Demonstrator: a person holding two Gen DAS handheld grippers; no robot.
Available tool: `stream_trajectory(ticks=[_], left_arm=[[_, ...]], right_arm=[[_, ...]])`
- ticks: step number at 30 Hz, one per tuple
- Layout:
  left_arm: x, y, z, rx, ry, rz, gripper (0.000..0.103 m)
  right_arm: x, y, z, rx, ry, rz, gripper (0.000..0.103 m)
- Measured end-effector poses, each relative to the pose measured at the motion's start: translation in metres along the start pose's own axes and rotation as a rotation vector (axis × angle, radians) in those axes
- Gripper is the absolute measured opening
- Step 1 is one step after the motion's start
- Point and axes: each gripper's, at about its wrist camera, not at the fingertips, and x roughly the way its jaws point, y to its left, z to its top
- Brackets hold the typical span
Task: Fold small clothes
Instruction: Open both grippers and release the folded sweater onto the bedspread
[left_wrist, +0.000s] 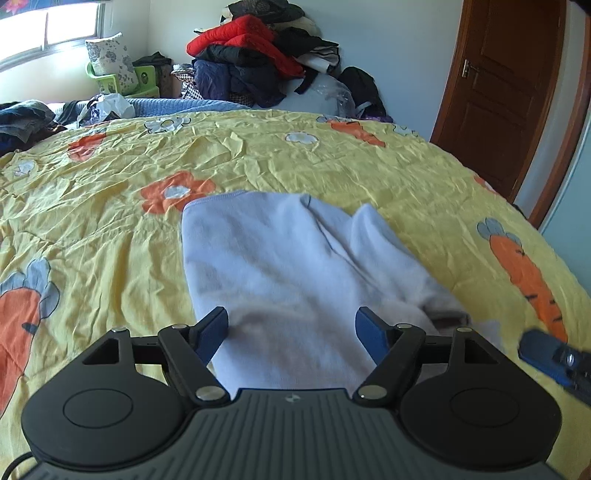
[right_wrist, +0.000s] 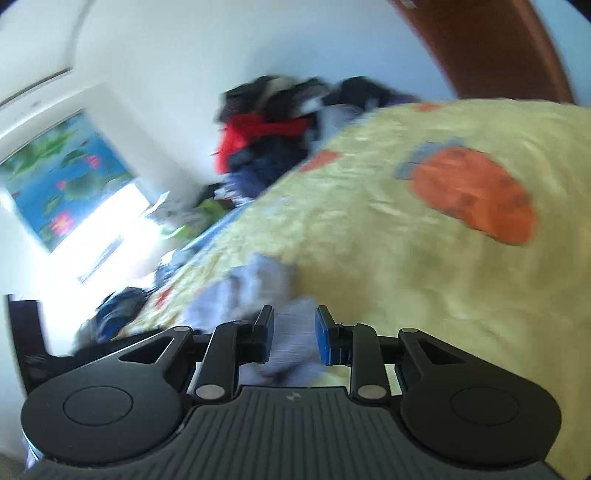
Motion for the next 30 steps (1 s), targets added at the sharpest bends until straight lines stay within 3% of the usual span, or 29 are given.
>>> stream_trajectory(ticks=[4, 8, 12, 15, 21, 25, 30], left_arm=[[-0.002, -0.003, -0.015, 0.022, 0.008, 0.022, 0.083], [-0.004, -0.004, -0.025, 0.043, 0.002, 0.028, 0.083], [-0.010, -0.003, -0.023, 0.030, -0.017, 0.027, 0.083], [-0.013, -0.004, -0.024, 0.022, -0.022, 0.025, 0.083], [-0.012, -0.006, -0.030, 0.021, -0.016, 0.037, 0.083], [-0.013, -0.005, -0.031, 0.010, -0.013, 0.034, 0.083], [-0.013, -0.006, -0.034, 0.024, -0.024, 0.042, 0.085]], right_arm=[[0.027, 0.017, -0.006, -0.054, 0.103, 0.047, 0.029], [0.036, 0.018, -0.017, -0.116, 0.168, -0.057, 0.029], [0.023, 0.023, -0.019, -0.146, 0.122, -0.099, 0.029], [0.023, 0.034, -0.011, -0.182, 0.067, -0.069, 0.029], [0.057, 0.052, 0.000, -0.172, 0.126, 0.065, 0.029], [0.077, 0.052, -0.007, -0.162, 0.188, 0.019, 0.029], [0.074, 0.040, -0.015, -0.139, 0.201, -0.017, 0.027]])
